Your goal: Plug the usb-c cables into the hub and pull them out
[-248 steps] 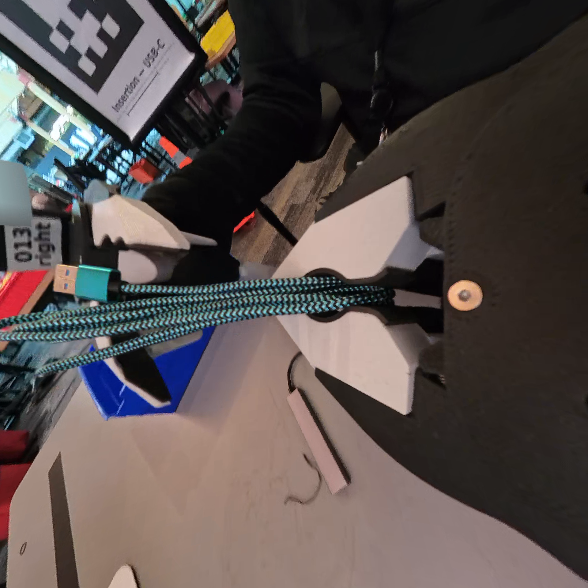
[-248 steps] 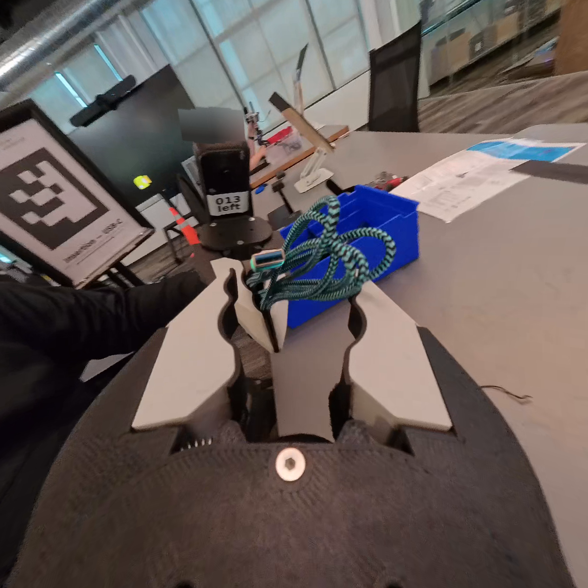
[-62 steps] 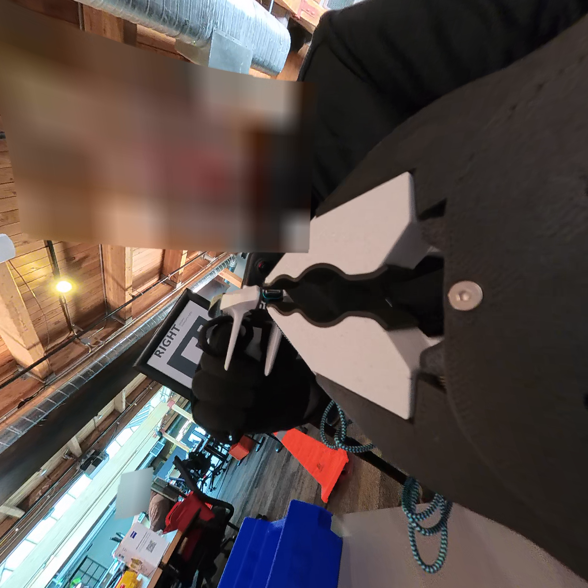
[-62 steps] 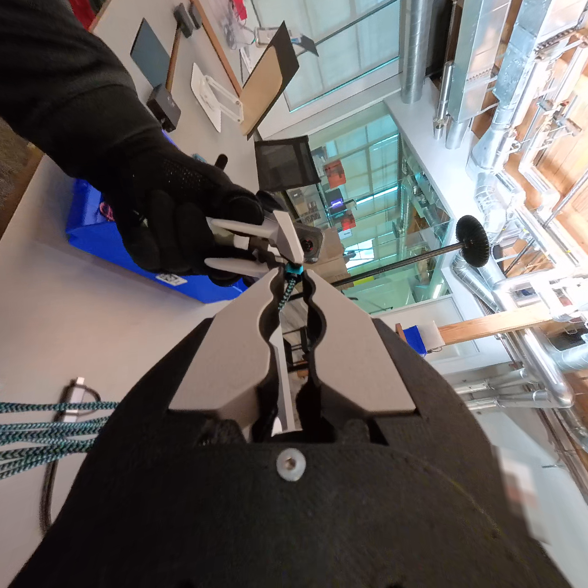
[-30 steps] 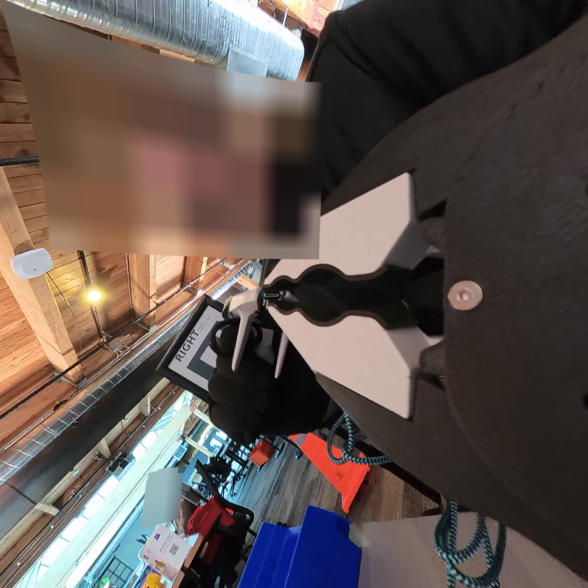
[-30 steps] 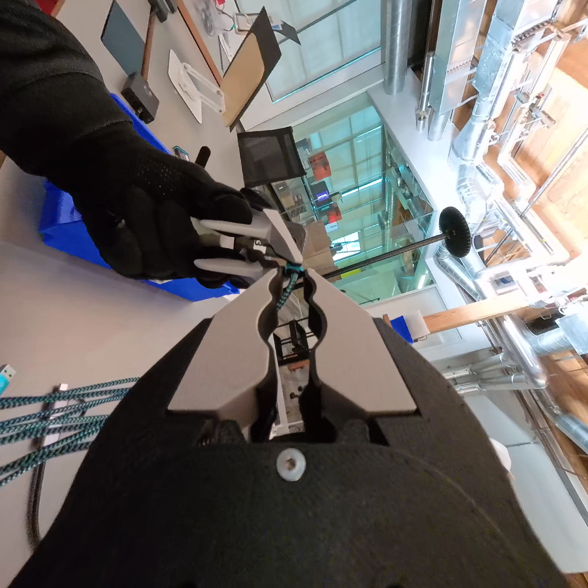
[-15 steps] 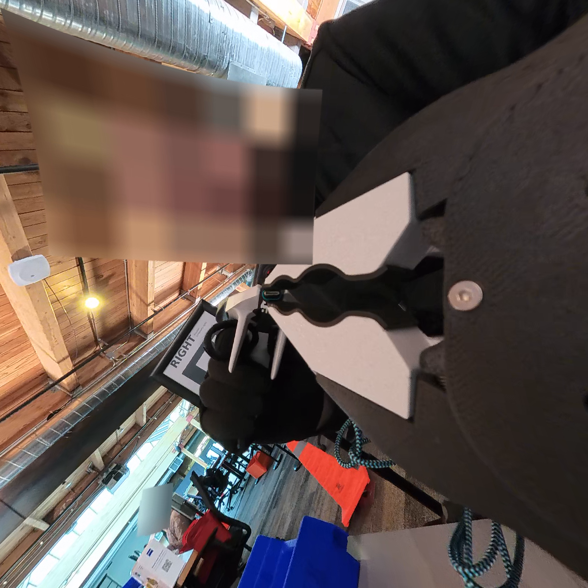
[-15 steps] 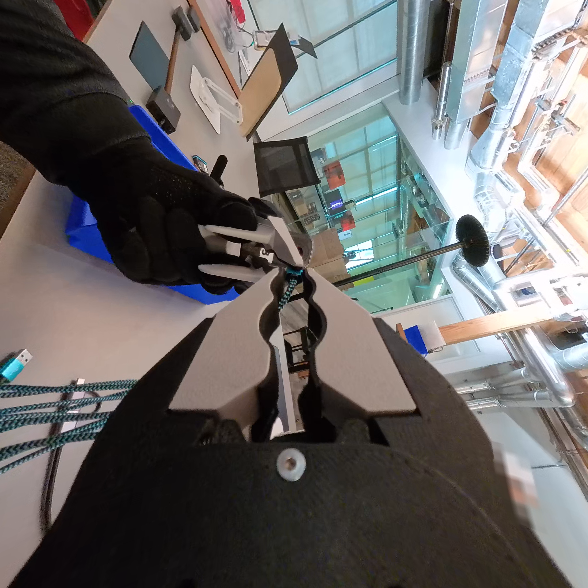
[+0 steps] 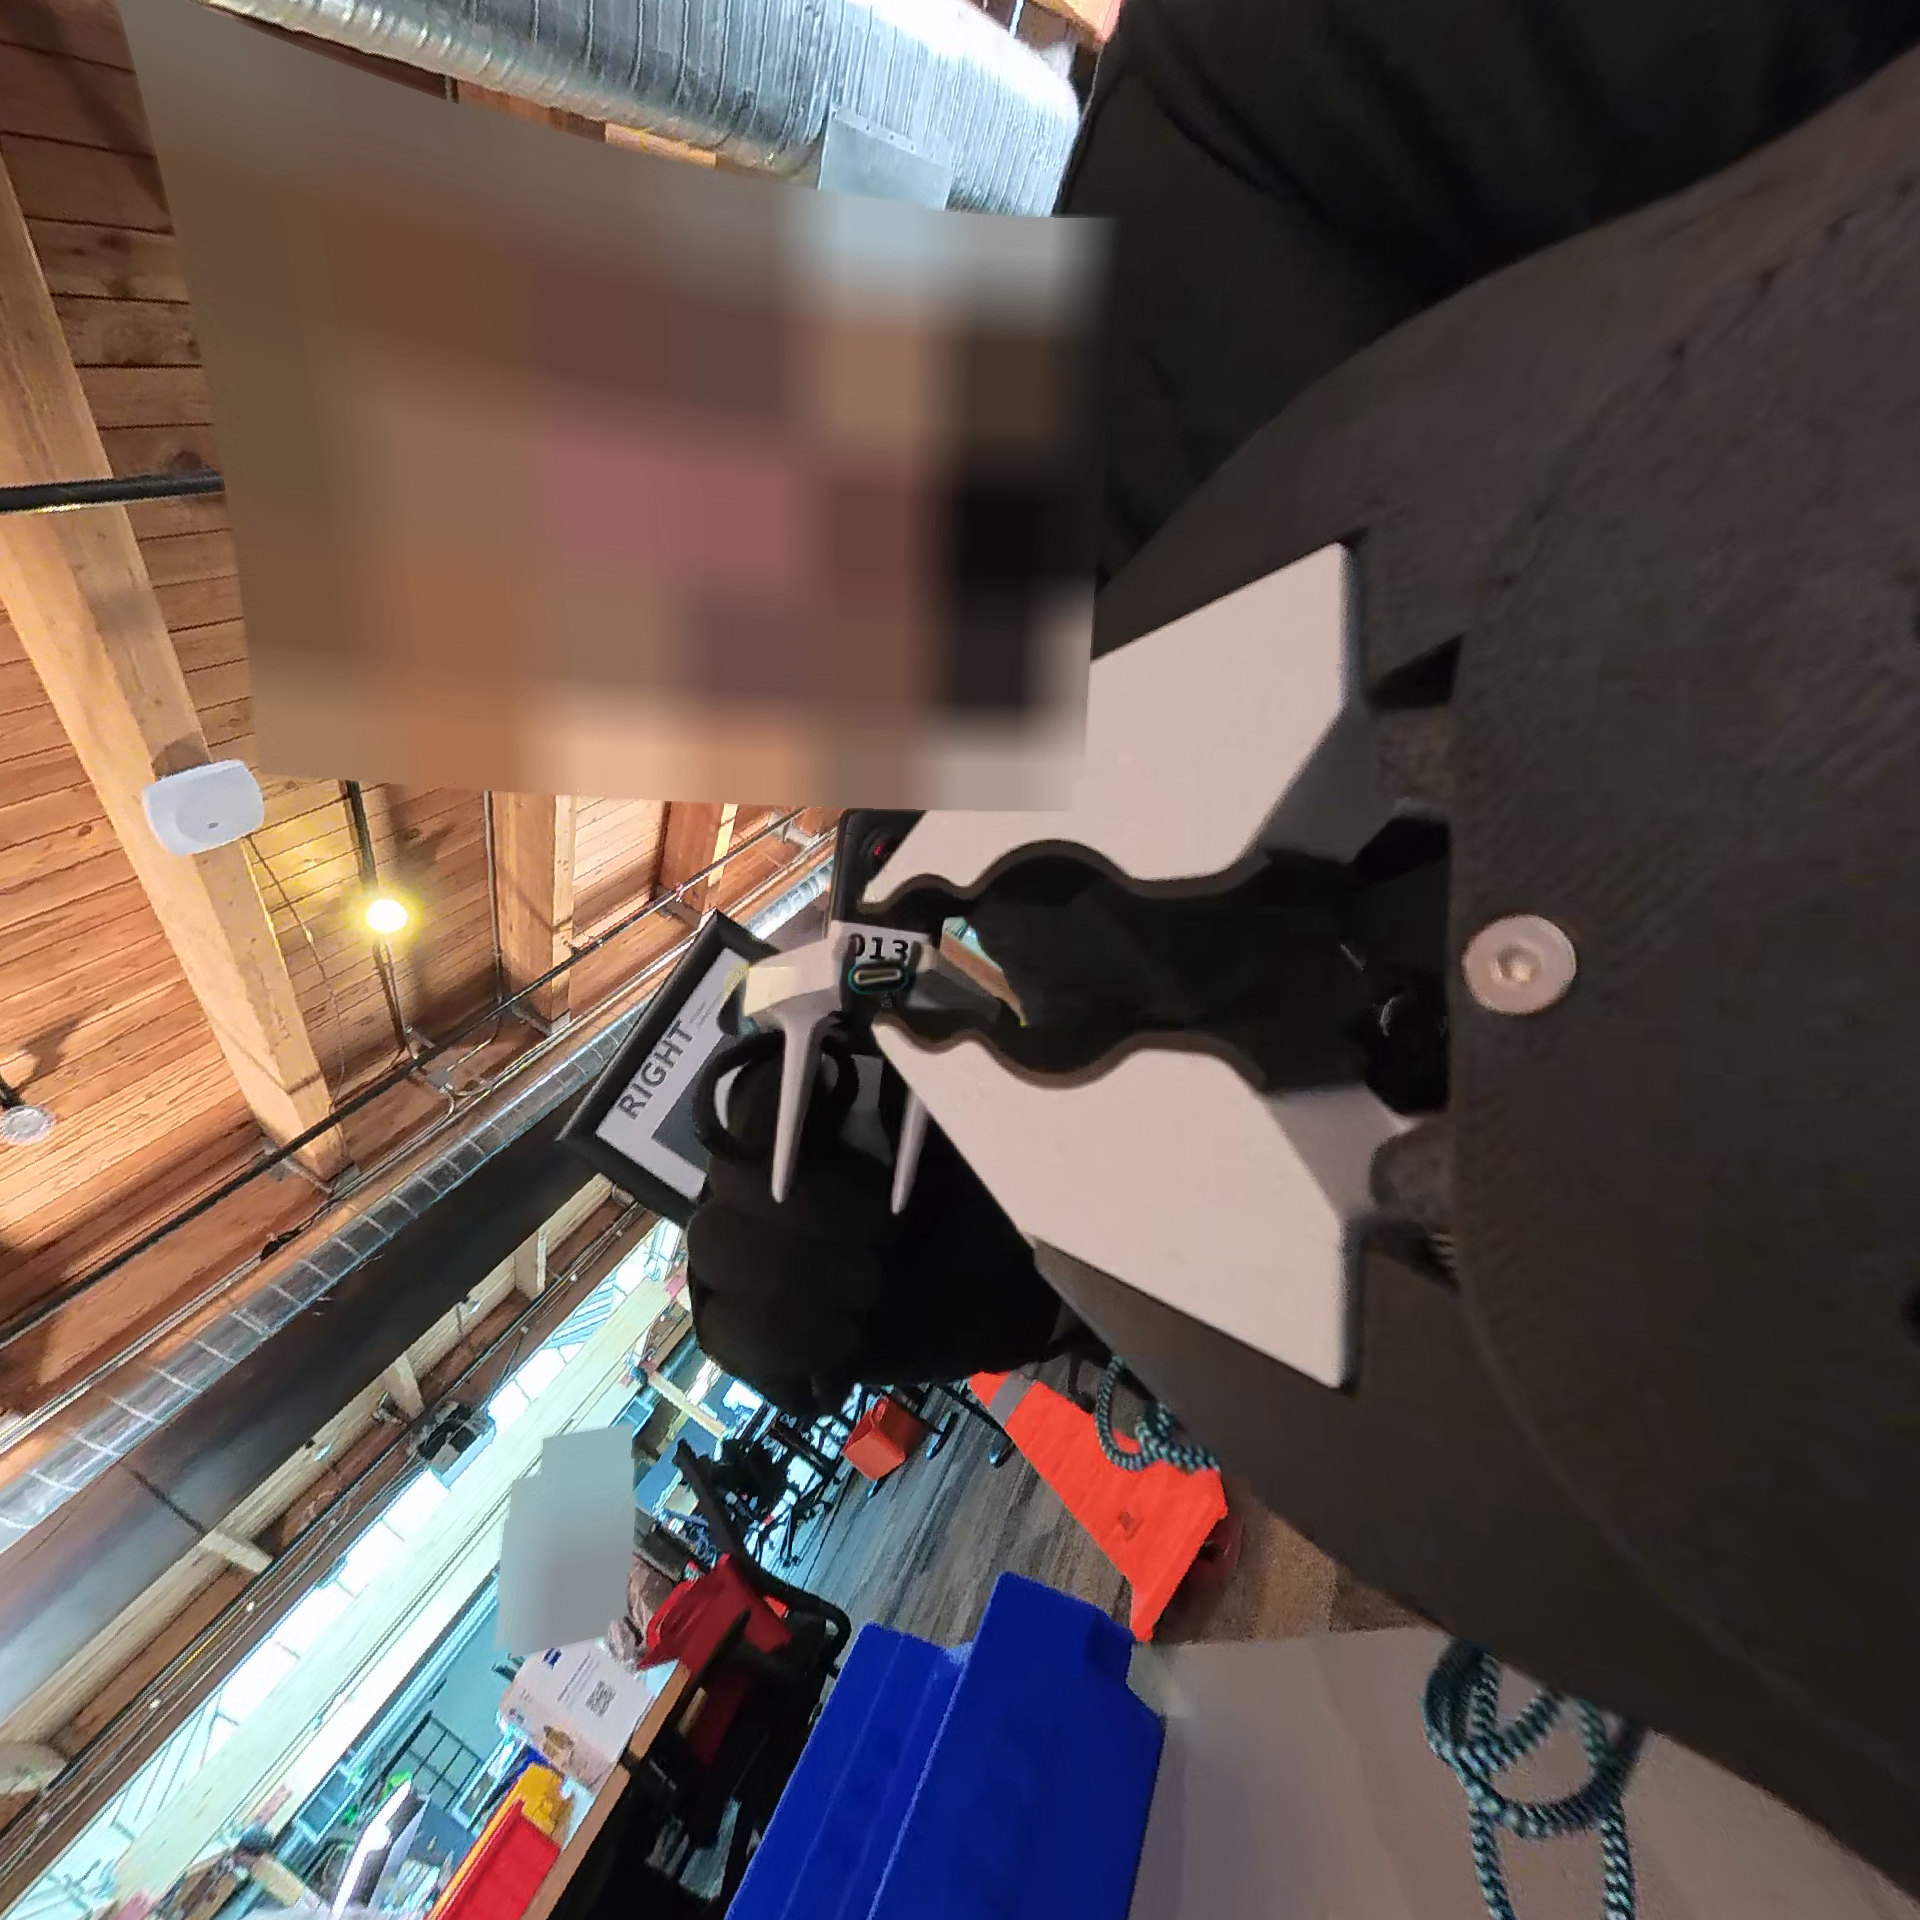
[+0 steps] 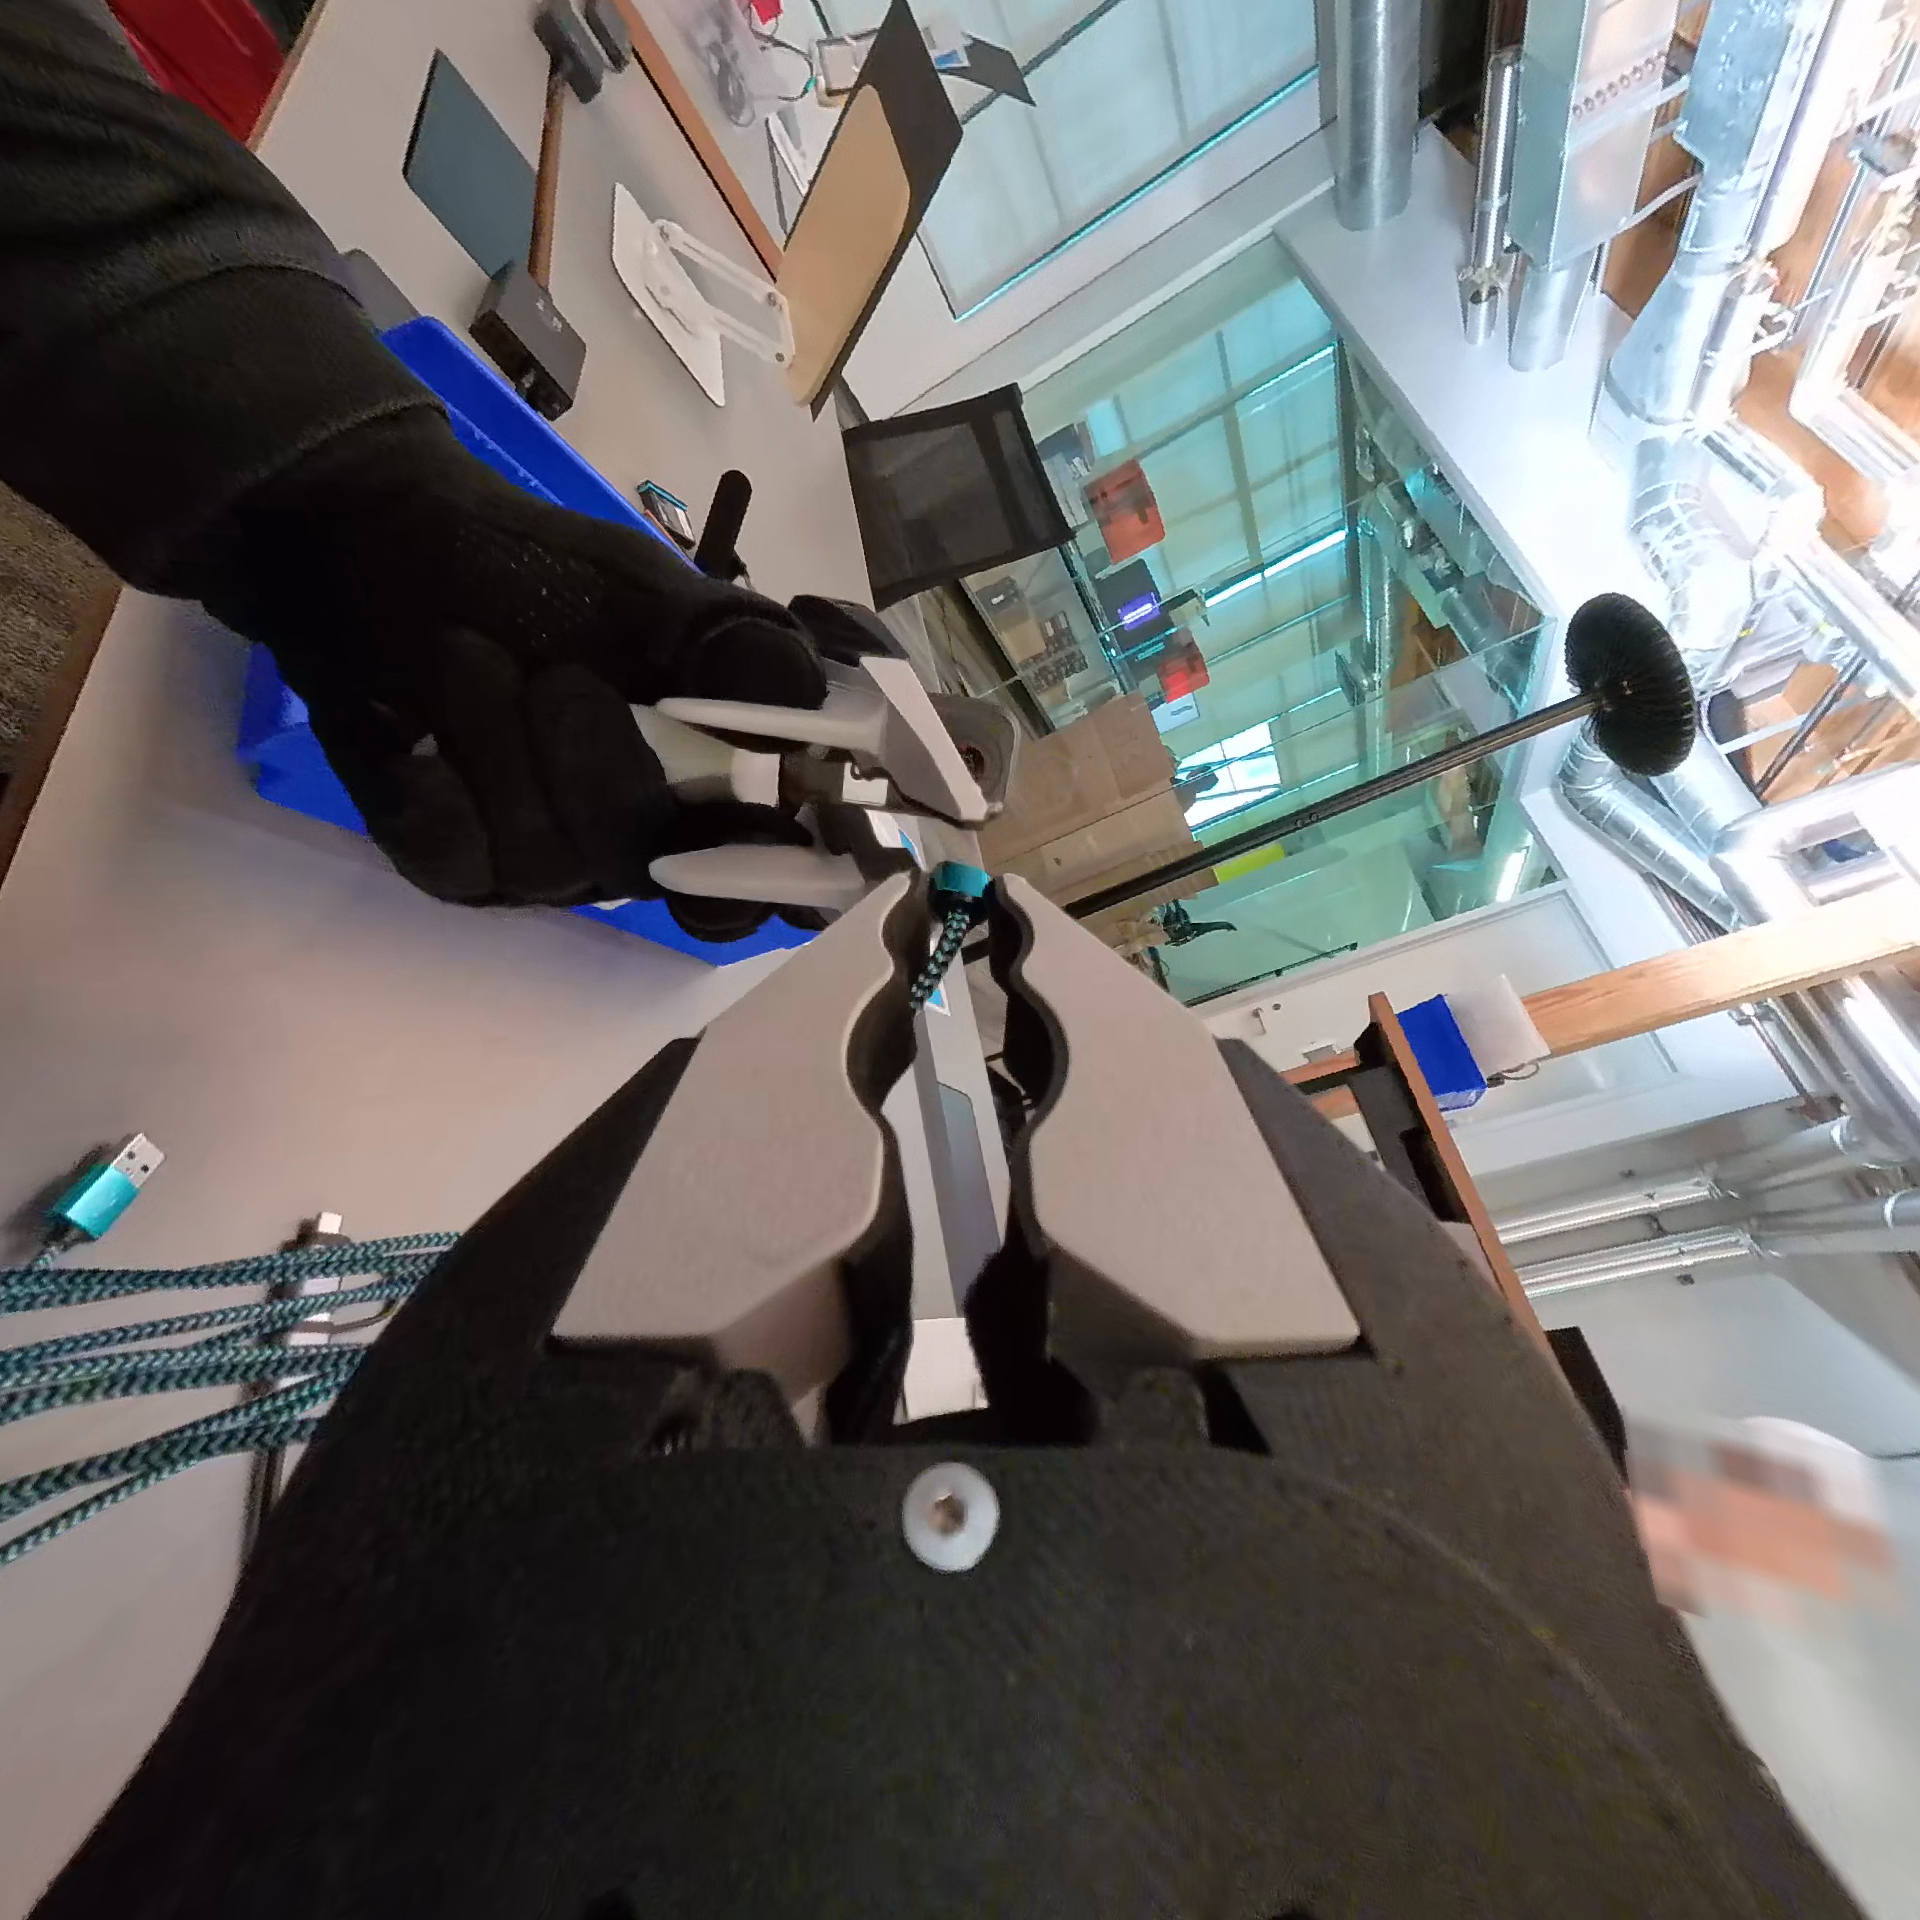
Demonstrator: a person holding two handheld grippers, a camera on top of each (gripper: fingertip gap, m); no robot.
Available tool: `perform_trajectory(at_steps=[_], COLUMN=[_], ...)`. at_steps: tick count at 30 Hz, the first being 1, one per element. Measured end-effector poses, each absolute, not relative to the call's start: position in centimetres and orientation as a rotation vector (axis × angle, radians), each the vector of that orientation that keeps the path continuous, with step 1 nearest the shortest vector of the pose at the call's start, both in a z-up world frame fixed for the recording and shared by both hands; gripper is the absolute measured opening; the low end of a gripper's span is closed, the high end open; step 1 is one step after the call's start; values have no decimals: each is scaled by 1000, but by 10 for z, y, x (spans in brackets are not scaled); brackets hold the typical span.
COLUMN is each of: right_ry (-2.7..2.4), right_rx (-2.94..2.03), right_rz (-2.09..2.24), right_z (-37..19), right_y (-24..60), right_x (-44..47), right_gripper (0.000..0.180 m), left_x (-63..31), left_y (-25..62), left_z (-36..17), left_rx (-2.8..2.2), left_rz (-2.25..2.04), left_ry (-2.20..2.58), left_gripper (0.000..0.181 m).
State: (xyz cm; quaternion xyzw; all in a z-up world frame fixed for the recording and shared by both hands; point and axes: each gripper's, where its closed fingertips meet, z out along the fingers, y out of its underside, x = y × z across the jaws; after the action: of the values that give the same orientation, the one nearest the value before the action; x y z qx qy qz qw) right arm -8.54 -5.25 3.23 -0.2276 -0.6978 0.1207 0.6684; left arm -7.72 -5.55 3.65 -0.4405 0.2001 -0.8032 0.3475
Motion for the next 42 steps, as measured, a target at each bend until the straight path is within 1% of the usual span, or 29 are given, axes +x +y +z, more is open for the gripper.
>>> perform_trajectory(at_steps=[1, 5, 10, 13, 17, 19, 22, 25, 26, 32, 37, 42], right_ry=[-1570, -1552, -1545, -1542, -1519, -1501, -1476, -1451, -1442, -1413, -1389, -1366], right_rx=[-519, -555, -591, -620, -665, -693, -727, -757, -766, -802, -816, -823], right_rz=[277, 299, 294, 284, 247, 232, 231, 223, 217, 203, 205, 215], right_z=[33, 35, 34, 32, 35, 39, 44, 48, 49, 51, 54, 59], right_y=[-51, -39, -26, -15, 7, 19, 33, 46, 50, 65, 72, 77], right_x=[-84, -79, -73, -69, -55, -45, -31, -19, -15, 0, 11, 19], right_gripper=[8, 8, 8, 8, 8, 8, 8, 8, 8, 8, 8, 8], left_x=[-80, -88, -83, -79, -78, -77, -80, -78, -75, -53, -63, -61], left_y=[-52, -38, -30, -21, -1, 9, 21, 33, 37, 58, 86, 90], left_z=[35, 28, 18, 2, -35, -57, -81, -90, -97, -162, -202, -230], left_rx=[-1150, -1207, -1317, -1443, -1690, -1827, -1945, -1986, -2008, -2176, -2192, -2197], left_rz=[-2068, -1982, -1880, -1755, -1464, -1223, -919, -786, -734, -362, -79, -125], left_ry=[502, 446, 450, 461, 472, 544, 674, 730, 773, 1185, 1564, 1872], left_gripper=[16, 19, 18, 18, 16, 17, 24, 26, 27, 41, 44, 43])
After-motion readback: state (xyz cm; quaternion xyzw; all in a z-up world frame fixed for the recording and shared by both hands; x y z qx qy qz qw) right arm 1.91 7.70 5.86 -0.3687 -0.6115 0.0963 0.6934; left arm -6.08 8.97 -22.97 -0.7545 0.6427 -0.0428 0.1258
